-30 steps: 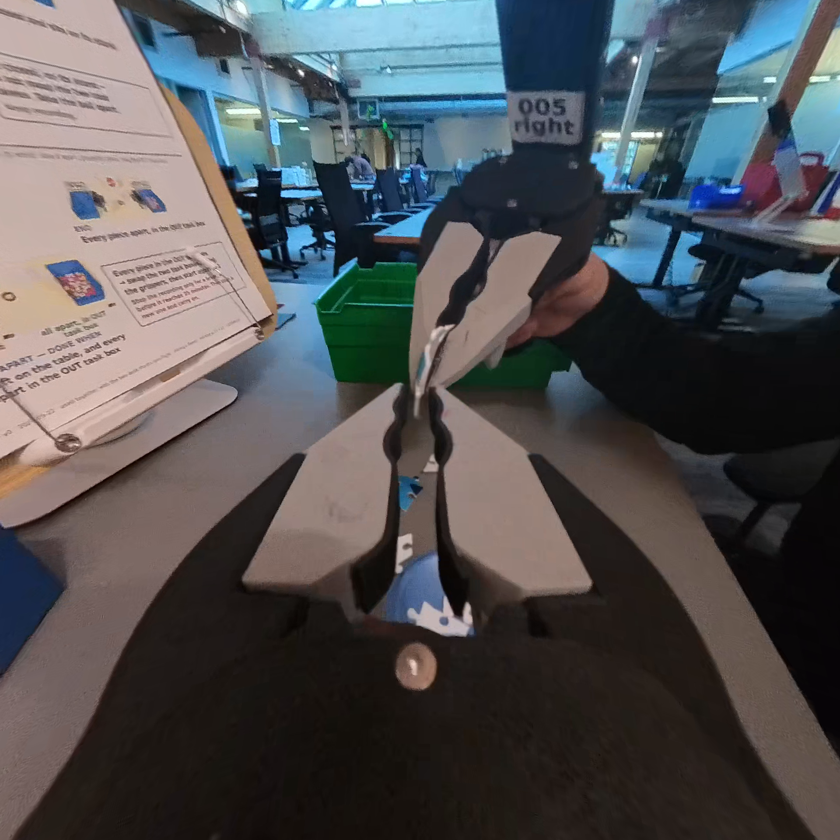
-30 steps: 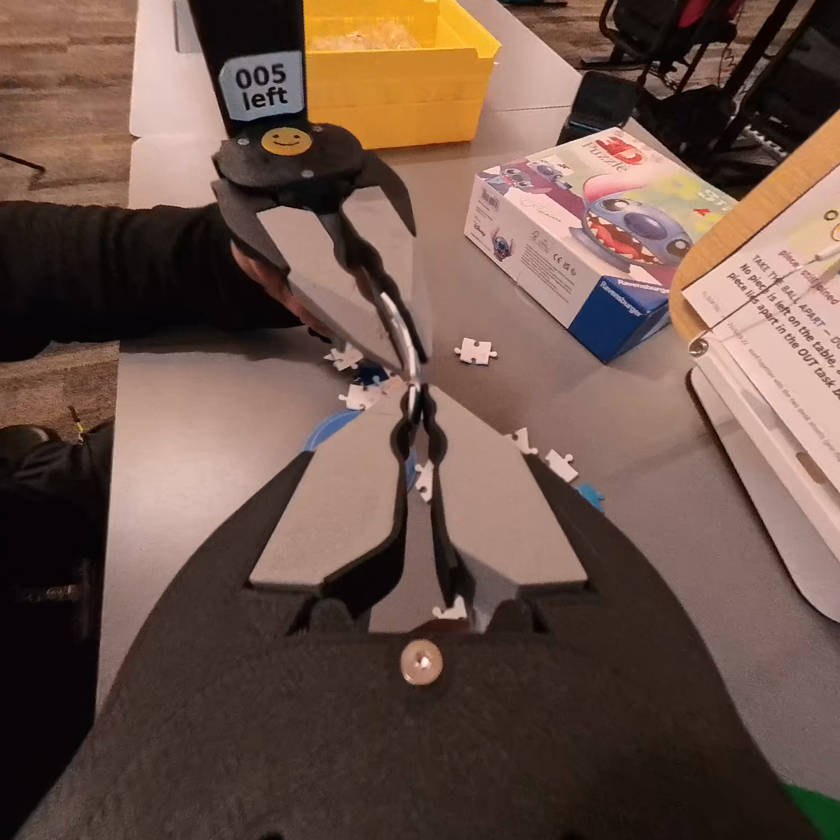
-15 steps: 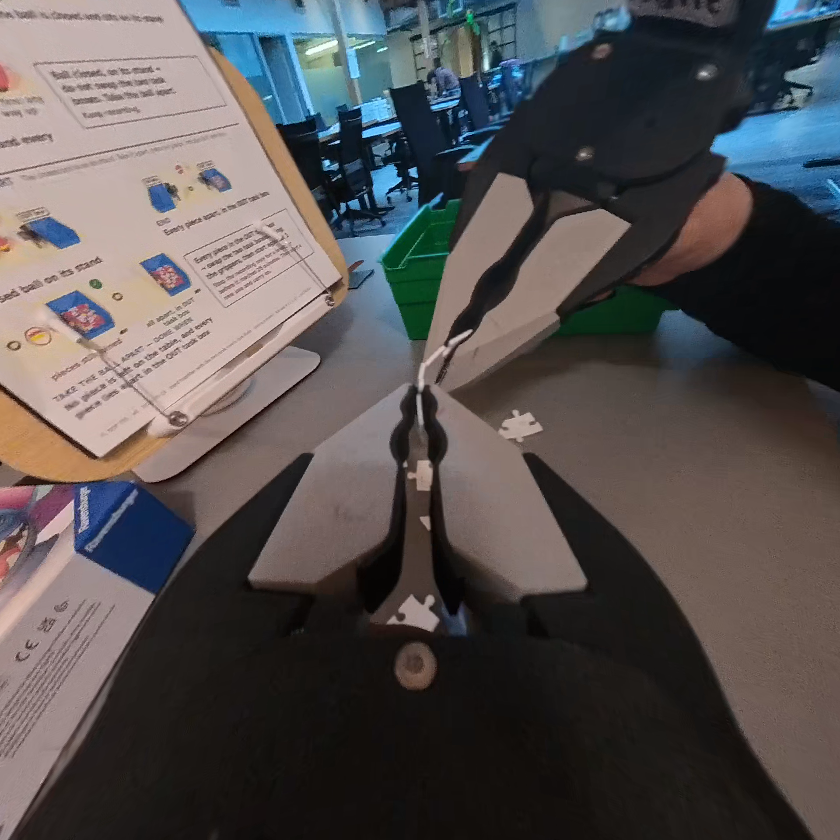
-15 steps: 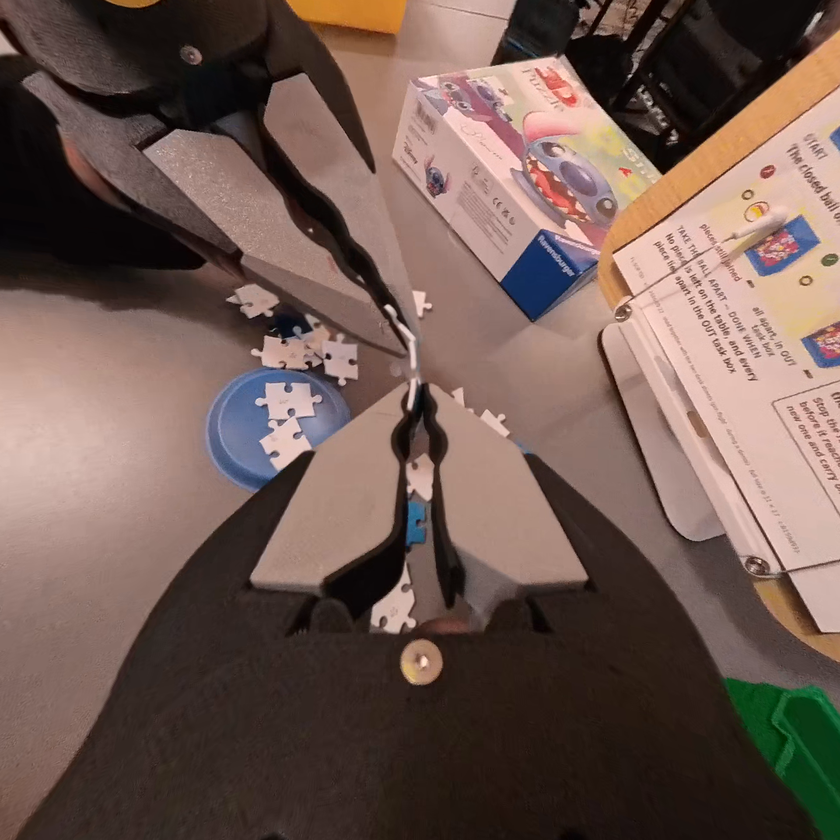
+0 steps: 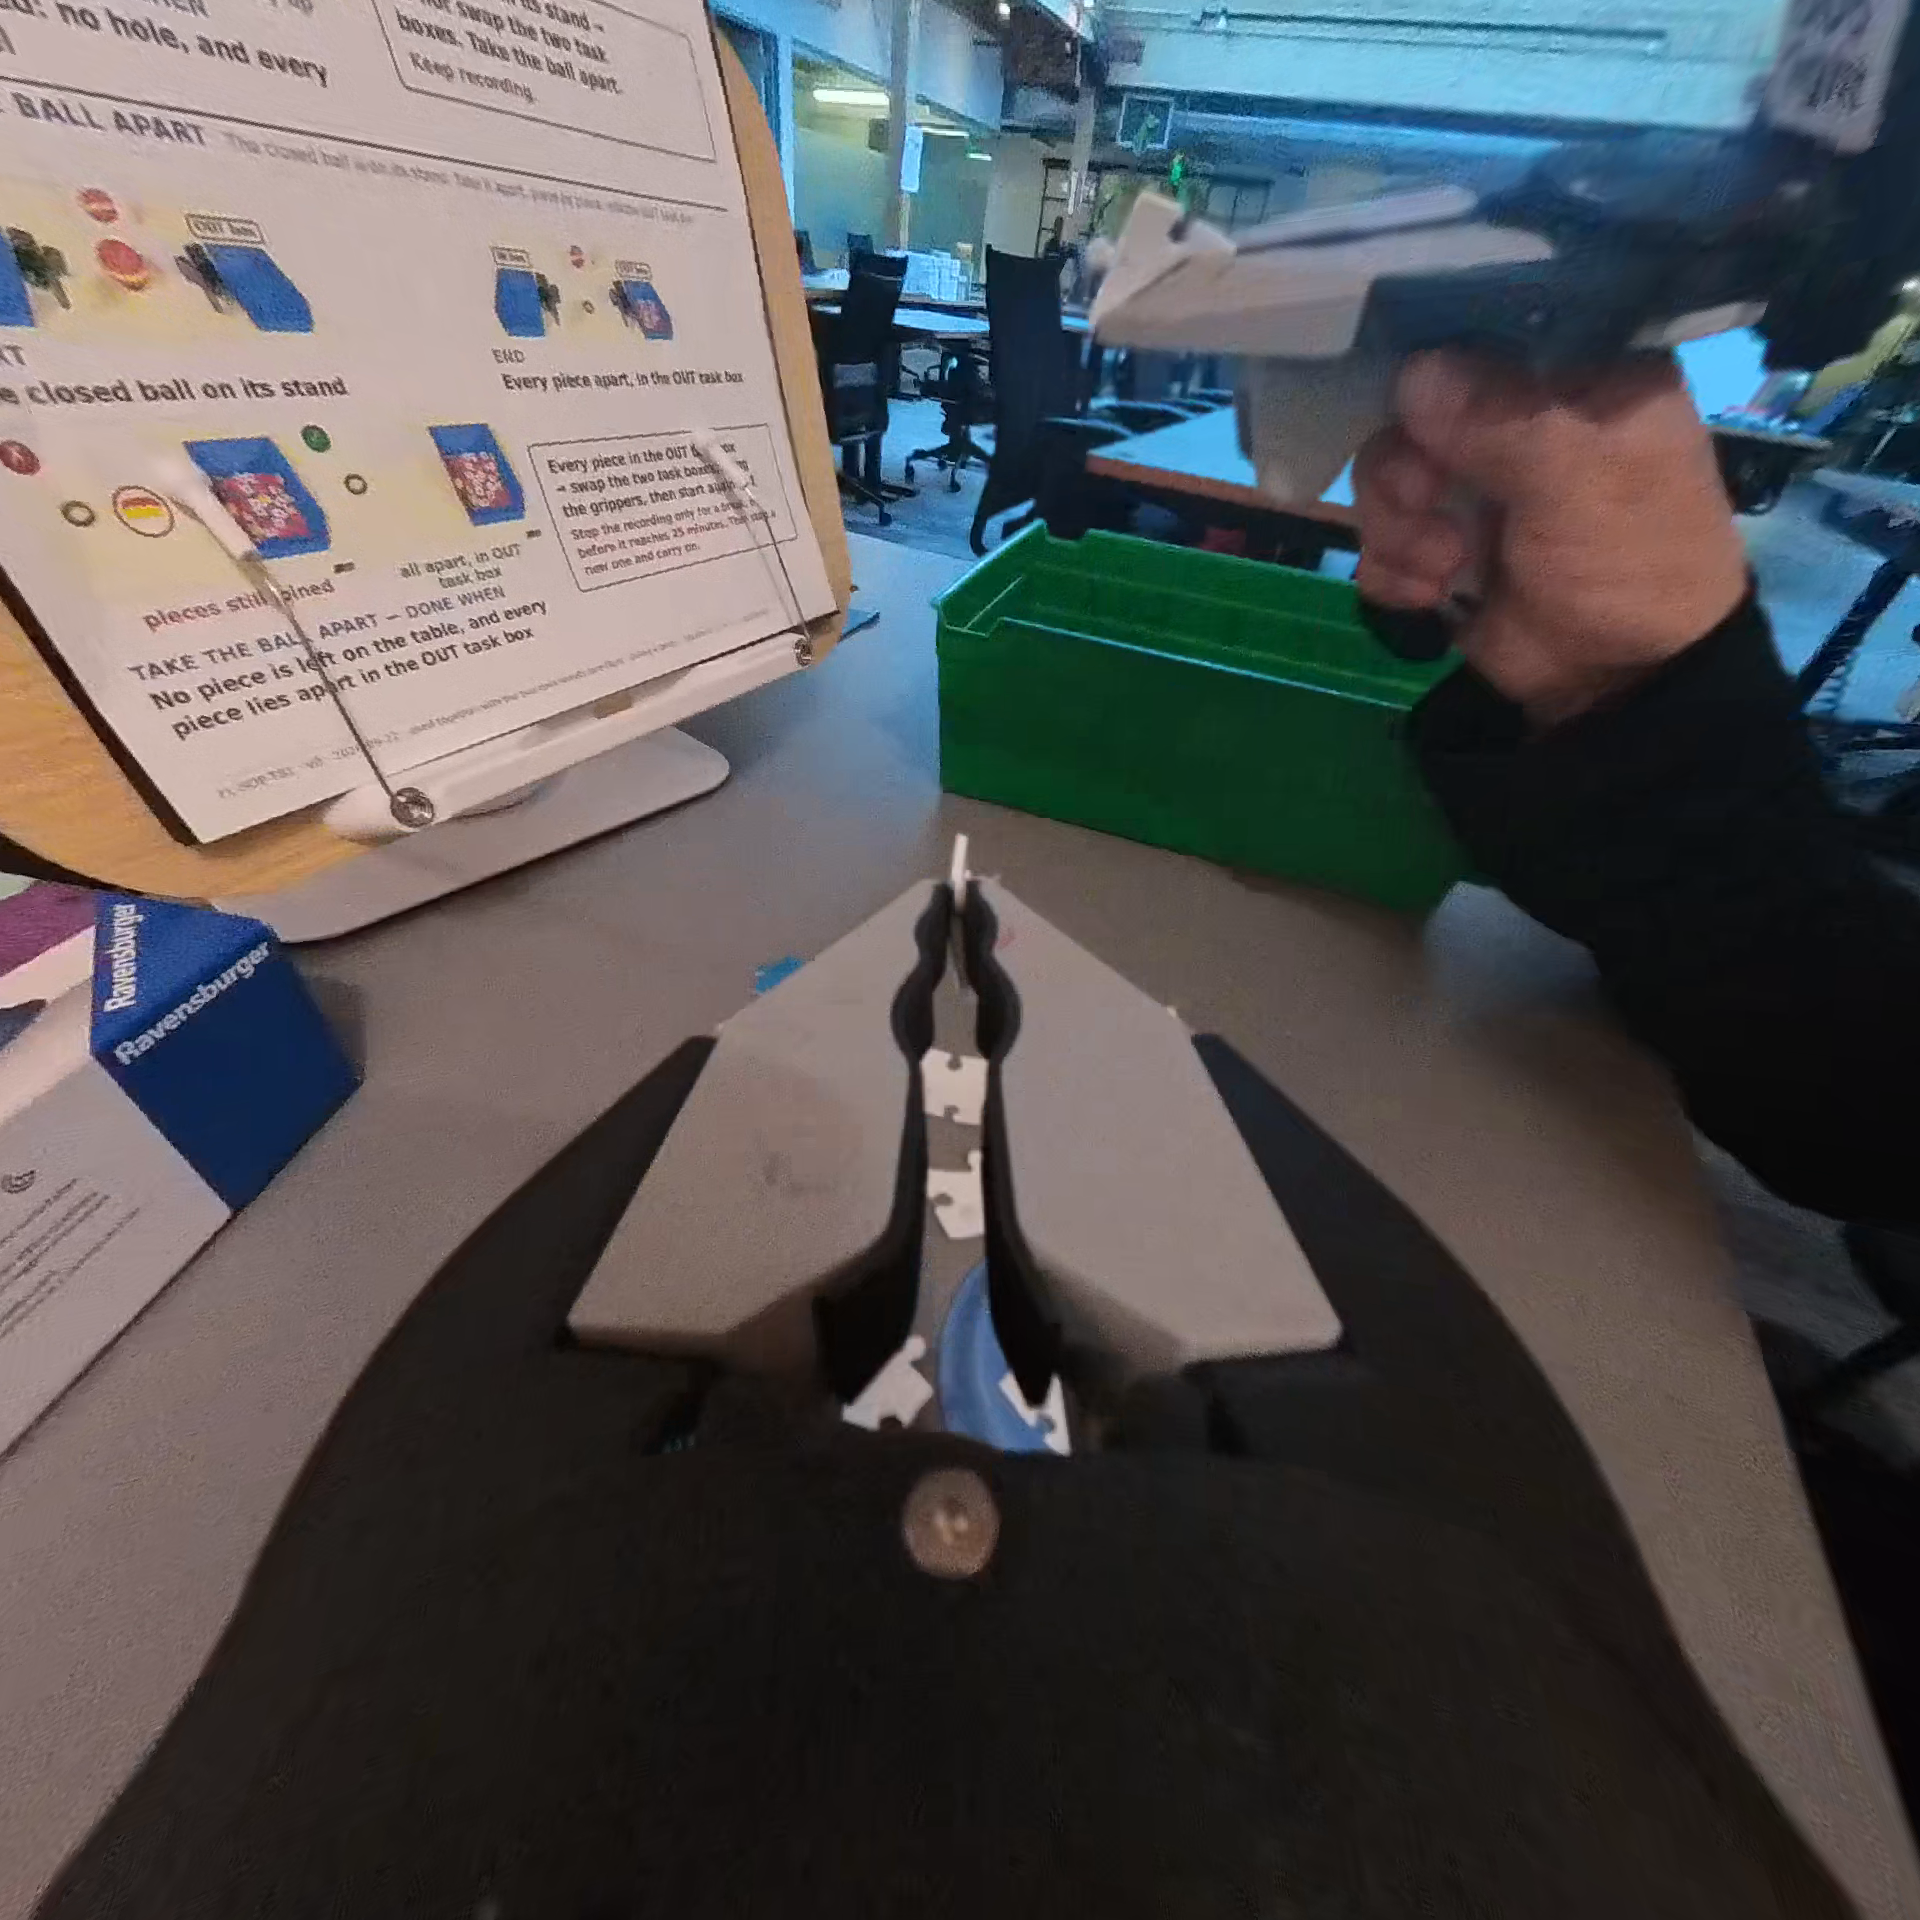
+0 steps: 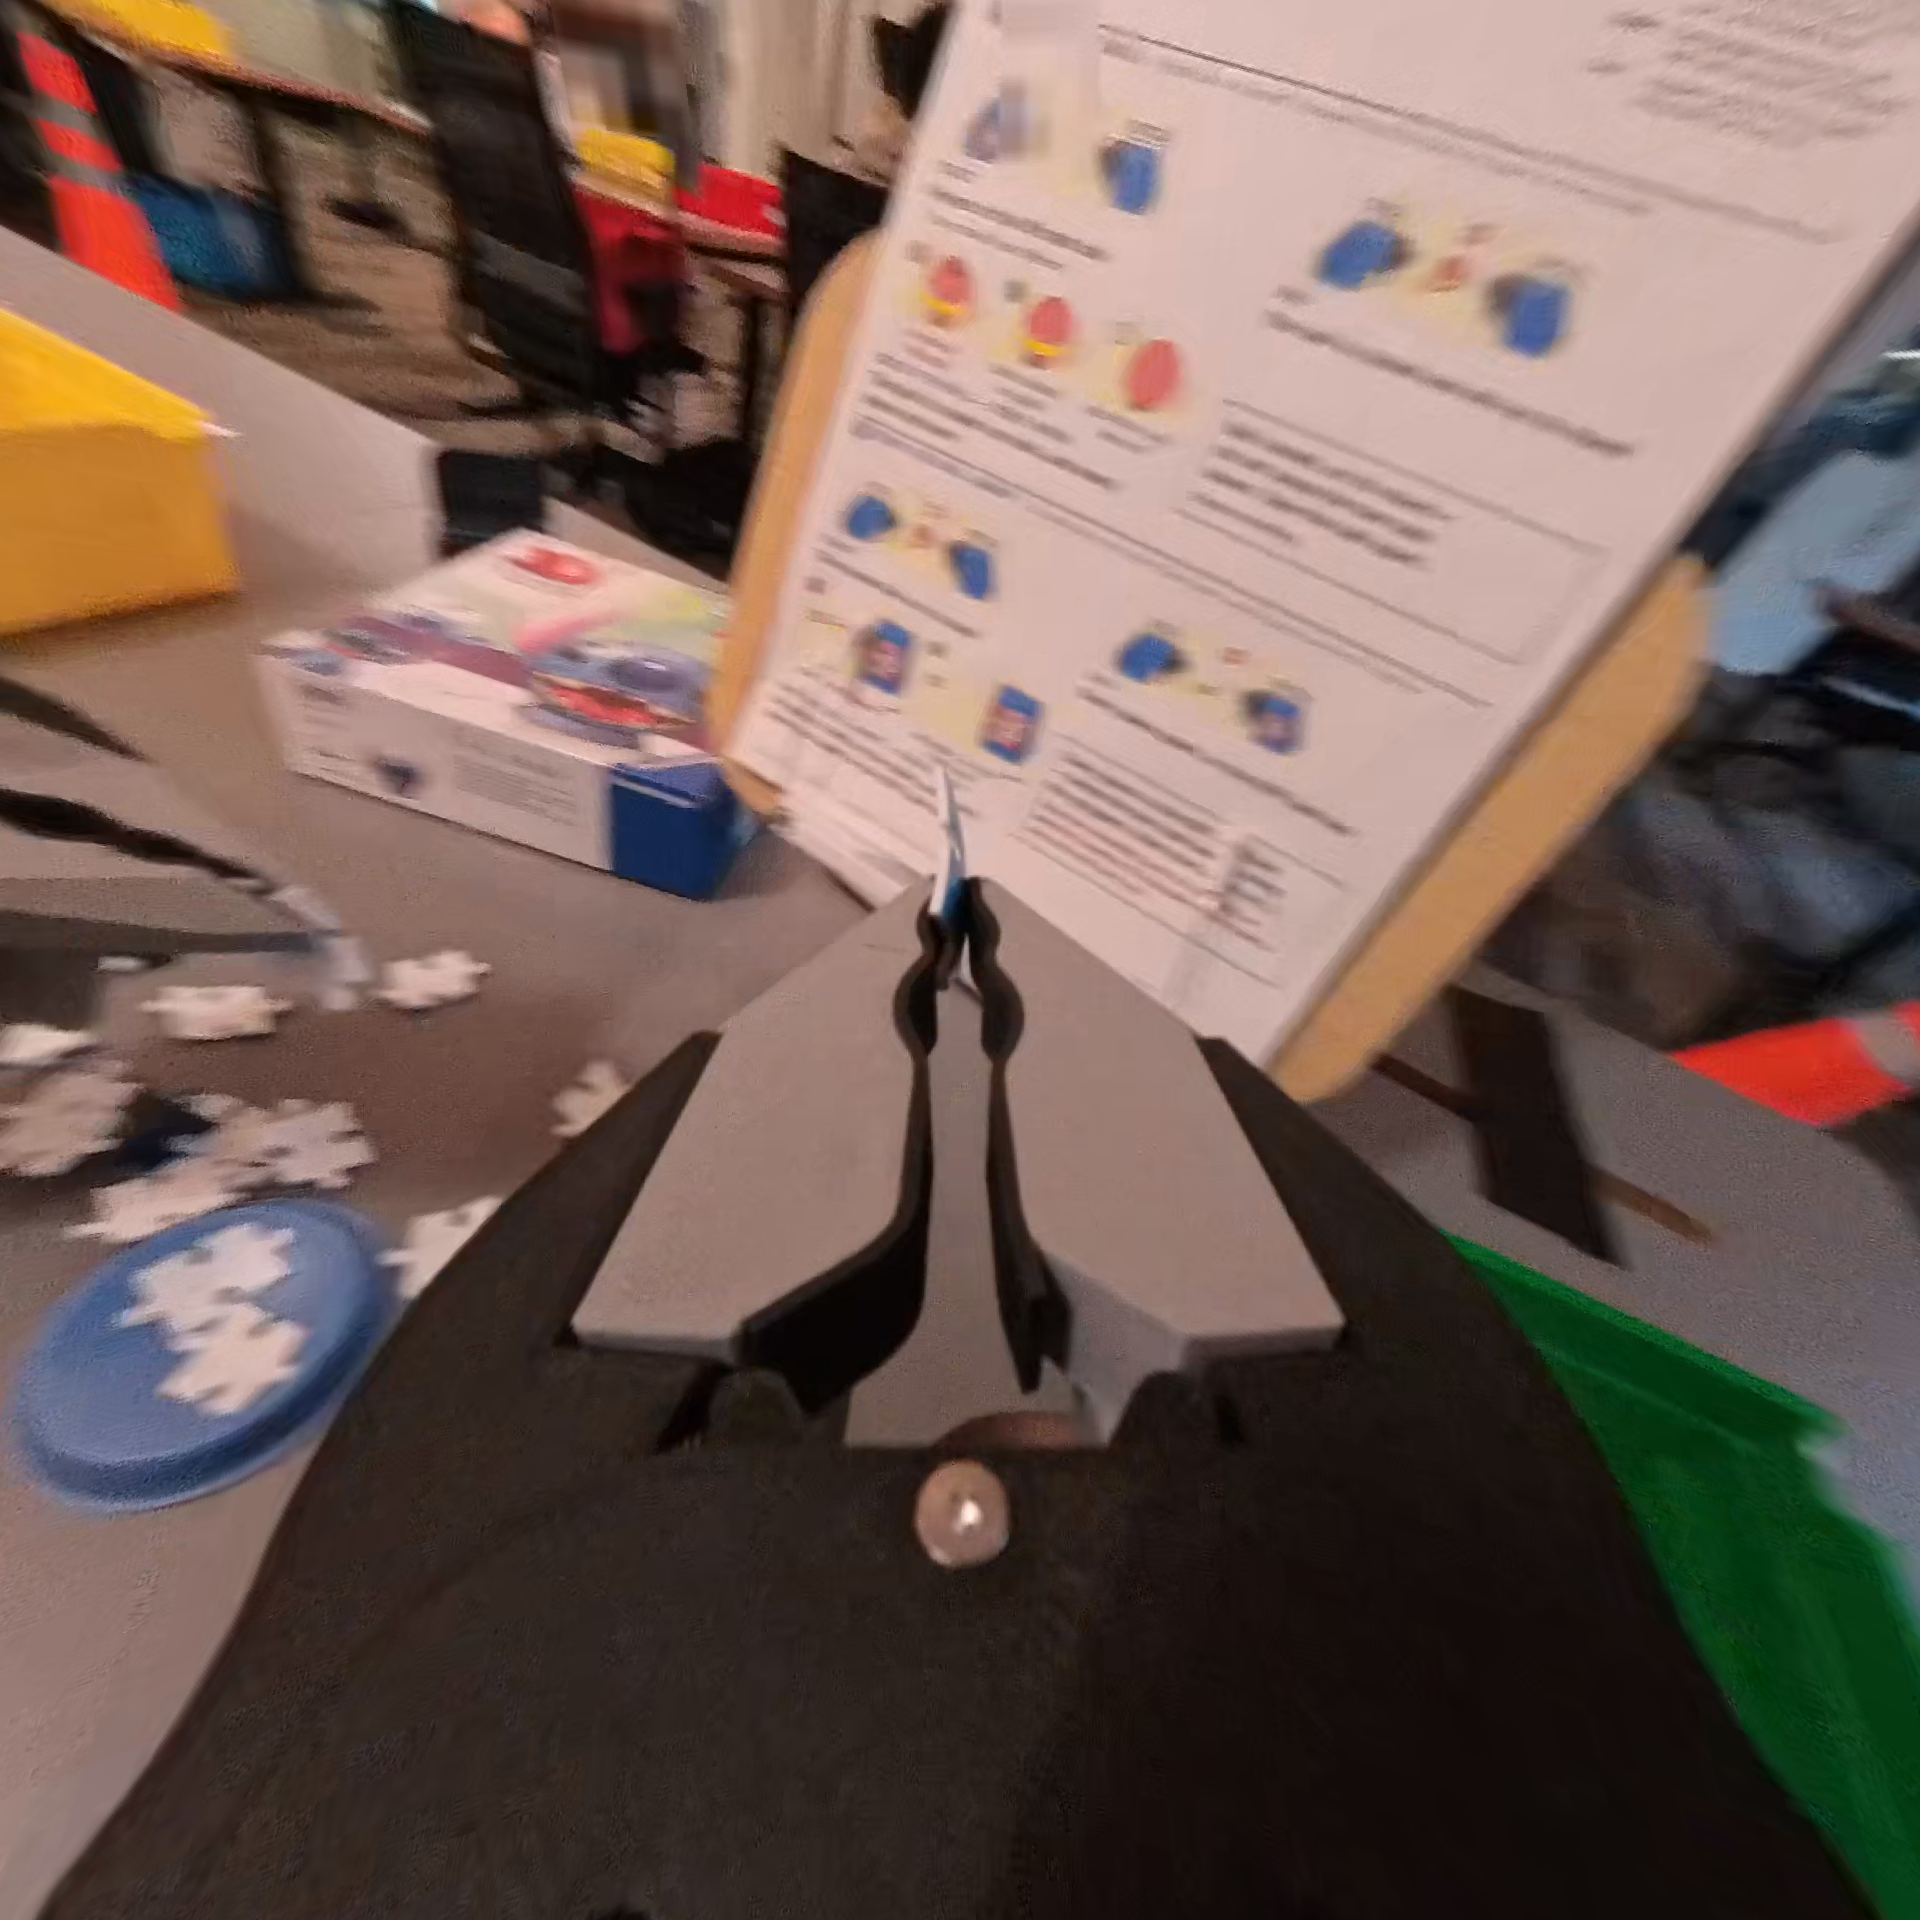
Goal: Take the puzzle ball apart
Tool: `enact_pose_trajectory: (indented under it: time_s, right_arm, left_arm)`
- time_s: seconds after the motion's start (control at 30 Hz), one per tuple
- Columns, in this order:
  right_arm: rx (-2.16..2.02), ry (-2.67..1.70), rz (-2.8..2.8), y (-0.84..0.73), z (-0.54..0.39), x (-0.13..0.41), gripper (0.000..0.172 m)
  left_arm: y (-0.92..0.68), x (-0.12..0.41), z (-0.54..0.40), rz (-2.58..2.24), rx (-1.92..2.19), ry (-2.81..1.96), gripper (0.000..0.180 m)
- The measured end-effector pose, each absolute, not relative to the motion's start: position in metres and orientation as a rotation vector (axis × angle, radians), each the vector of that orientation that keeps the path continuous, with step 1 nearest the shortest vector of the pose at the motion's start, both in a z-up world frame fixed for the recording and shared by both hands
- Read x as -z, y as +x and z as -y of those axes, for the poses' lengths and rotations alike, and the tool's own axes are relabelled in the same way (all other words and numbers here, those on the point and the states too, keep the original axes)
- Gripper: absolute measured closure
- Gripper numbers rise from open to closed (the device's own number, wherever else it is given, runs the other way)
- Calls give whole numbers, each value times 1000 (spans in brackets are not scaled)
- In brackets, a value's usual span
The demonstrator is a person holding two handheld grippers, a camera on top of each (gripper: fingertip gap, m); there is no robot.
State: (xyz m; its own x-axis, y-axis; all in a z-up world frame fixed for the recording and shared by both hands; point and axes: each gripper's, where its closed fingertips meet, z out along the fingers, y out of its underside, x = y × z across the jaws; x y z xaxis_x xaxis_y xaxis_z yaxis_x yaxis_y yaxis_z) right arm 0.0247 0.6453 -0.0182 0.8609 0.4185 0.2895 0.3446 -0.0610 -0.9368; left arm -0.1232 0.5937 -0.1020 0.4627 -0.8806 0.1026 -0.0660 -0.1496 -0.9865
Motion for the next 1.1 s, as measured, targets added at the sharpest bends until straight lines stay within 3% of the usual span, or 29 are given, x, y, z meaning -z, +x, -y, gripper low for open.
enact_pose_trajectory:
  time_s: [0.13, 0.23, 0.27, 0.33, 0.43, 0.5, 0.63, 0.67, 0.73, 0.87, 0.93, 1.1]
  right_arm:
    - [359, -1861, 425, 127, -665, 38, 172]
    - [397, -2017, 358, 161, -668, 63, 114]
    - [399, -1976, 358, 159, -666, 55, 114]
    - [220, -1833, 485, 115, -657, 36, 116]
    - [-515, -1615, 940, -19, -590, 31, 139]
    - [-835, -1539, 1128, -69, -548, 37, 134]
    - [-931, -1630, 1218, -102, -541, 70, 133]
    - [-950, -1642, 1239, -106, -540, 75, 139]
    - [-1032, -1606, 1274, -113, -530, 75, 171]
    - [-918, -1545, 1239, -112, -539, 67, 172]
    - [-754, -1593, 1117, -94, -564, 60, 172]
    - [96, -1642, 547, 72, -637, 13, 172]
  left_arm:
    - [-108, 144, -583, -1060, 812, -1643, 180]
    - [-90, 145, -569, -1131, 809, -1571, 180]
    - [-86, 136, -567, -1108, 824, -1517, 180]
    - [-81, 111, -553, -1073, 936, -1373, 180]
    - [-86, 82, -540, -977, 1083, -1226, 180]
    - [-91, 74, -537, -946, 1171, -1201, 180]
    - [-95, 67, -538, -933, 1126, -1170, 180]
    - [-93, 67, -531, -968, 1120, -1142, 180]
    - [-95, 61, -529, -942, 1101, -1105, 180]
    - [-99, 53, -533, -866, 1192, -1132, 178]
    - [-105, 55, -546, -829, 1126, -1173, 160]
    - [-115, 78, -581, -769, 1027, -1391, 156]
